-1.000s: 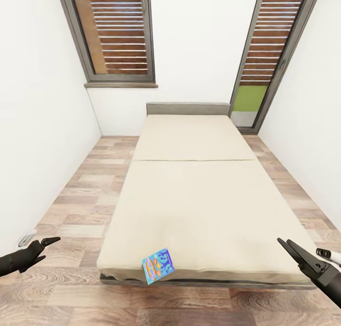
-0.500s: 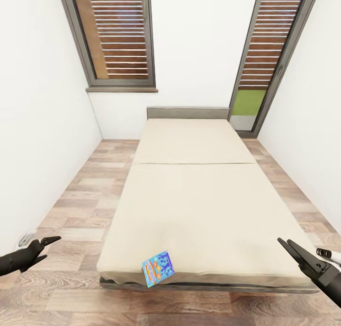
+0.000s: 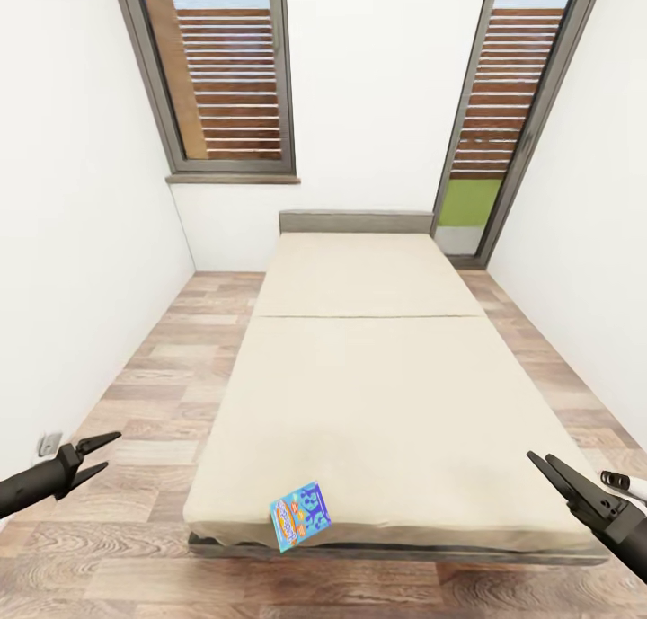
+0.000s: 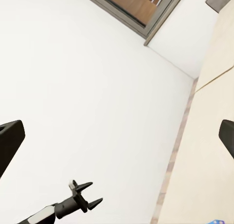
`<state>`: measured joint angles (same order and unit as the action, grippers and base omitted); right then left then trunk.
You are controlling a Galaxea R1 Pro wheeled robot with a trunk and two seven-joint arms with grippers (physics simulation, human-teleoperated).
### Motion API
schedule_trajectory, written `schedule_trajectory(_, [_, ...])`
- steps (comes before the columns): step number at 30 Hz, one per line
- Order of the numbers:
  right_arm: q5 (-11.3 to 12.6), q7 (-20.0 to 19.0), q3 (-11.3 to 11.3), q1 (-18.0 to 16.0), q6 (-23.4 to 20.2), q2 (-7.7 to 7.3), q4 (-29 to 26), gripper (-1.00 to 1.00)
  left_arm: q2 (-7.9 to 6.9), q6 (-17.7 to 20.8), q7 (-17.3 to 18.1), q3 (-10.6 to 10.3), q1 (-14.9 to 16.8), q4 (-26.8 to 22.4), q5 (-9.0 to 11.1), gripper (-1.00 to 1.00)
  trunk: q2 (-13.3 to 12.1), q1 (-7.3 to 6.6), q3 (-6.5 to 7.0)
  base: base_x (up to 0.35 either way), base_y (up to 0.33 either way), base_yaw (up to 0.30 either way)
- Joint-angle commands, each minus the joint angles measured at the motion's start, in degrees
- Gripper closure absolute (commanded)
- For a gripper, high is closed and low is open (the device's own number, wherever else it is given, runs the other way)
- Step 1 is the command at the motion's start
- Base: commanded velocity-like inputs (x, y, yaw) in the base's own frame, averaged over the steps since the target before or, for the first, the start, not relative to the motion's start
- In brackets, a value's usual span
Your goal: Put all the toys in the child's room - the three board games (two on the bed and one on the table), the two jigsaw puzzles on the table, and the tennis ball on the table - inside the toy box on the table in the child's room.
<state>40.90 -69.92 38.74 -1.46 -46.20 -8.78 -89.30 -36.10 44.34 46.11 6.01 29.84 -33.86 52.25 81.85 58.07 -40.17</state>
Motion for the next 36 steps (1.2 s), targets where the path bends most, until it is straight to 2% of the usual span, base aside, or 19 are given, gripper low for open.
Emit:
schedule_trajectory(1, [0.20, -0.04, 0.02, -0.03, -0.38, -0.01, 0.00, -1.00, -0.02, 0.30, 0.61, 0.07, 0.02, 0.02, 0.07, -1.00, 0.02, 0.00, 0.05, 0.000, 0.000, 0.000])
schedule_trajectory(6, [0.22, -0.04, -0.05, -0.03, -0.38, -0.01, 0.00, -1.00, -0.04, 0.25, 3.35, 0.01, -0.03, 0.02, 0.05, -1.00, 0.02, 0.00, 0.53, 0.000, 0.000, 0.000])
schedule_trajectory(12, [0.19, -0.05, -0.06, -0.03, -0.38, 0.01, 0.00, -1.00, -0.02, 0.22, 4.27, -0.02, -0.04, 0.02, 0.04, -1.00, 0.02, 0.00, 1.10, 0.000, 0.000, 0.000])
schedule_trajectory(36, [-0.03, -0.05, -0.15, -0.03, -0.30, 0.07, 0.09, -1.00, 0.10, 0.06, 4.49, -0.03, -0.06, 0.02, -0.08, -1.00, 0.02, 0.00, 3.39, 0.000, 0.000, 0.000])
